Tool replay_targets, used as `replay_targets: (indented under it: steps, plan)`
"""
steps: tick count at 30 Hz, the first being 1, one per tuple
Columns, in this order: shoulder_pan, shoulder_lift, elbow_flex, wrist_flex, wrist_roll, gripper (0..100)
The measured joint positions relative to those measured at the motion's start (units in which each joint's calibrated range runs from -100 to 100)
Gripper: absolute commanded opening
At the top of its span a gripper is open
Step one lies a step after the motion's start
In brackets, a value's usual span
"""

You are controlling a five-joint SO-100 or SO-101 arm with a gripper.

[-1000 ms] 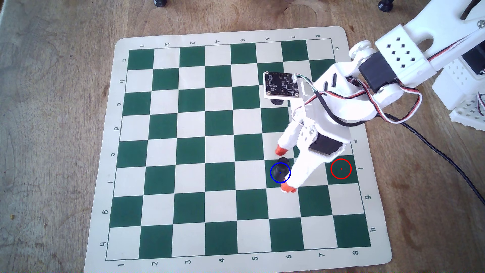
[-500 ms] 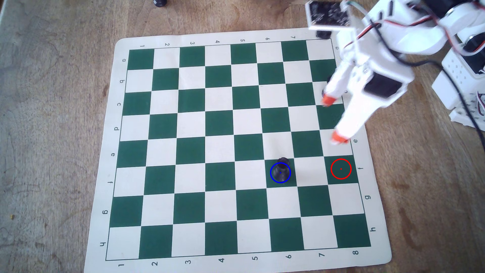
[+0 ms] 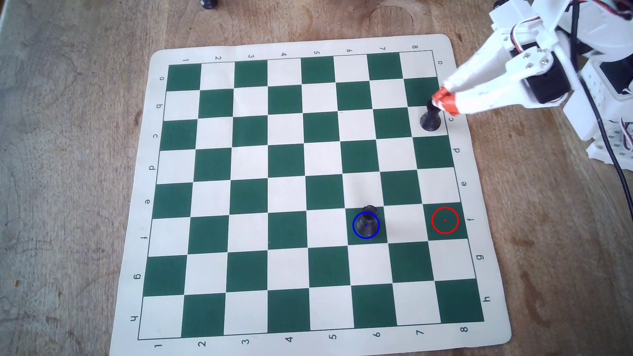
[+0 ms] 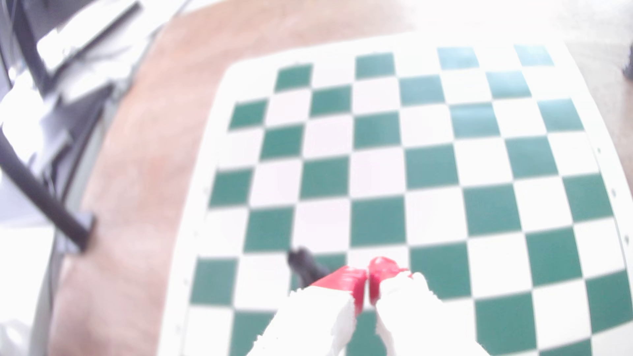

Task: Move the chess piece from red to blue

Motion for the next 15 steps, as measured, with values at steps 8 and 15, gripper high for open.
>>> replay_targets:
  steps: [8,15]
  plan:
    - [6.56,-8.21,15.73,-36.33,2.49,0]
    - [10.99,-9.72,23.14,-82.15,7.23,0]
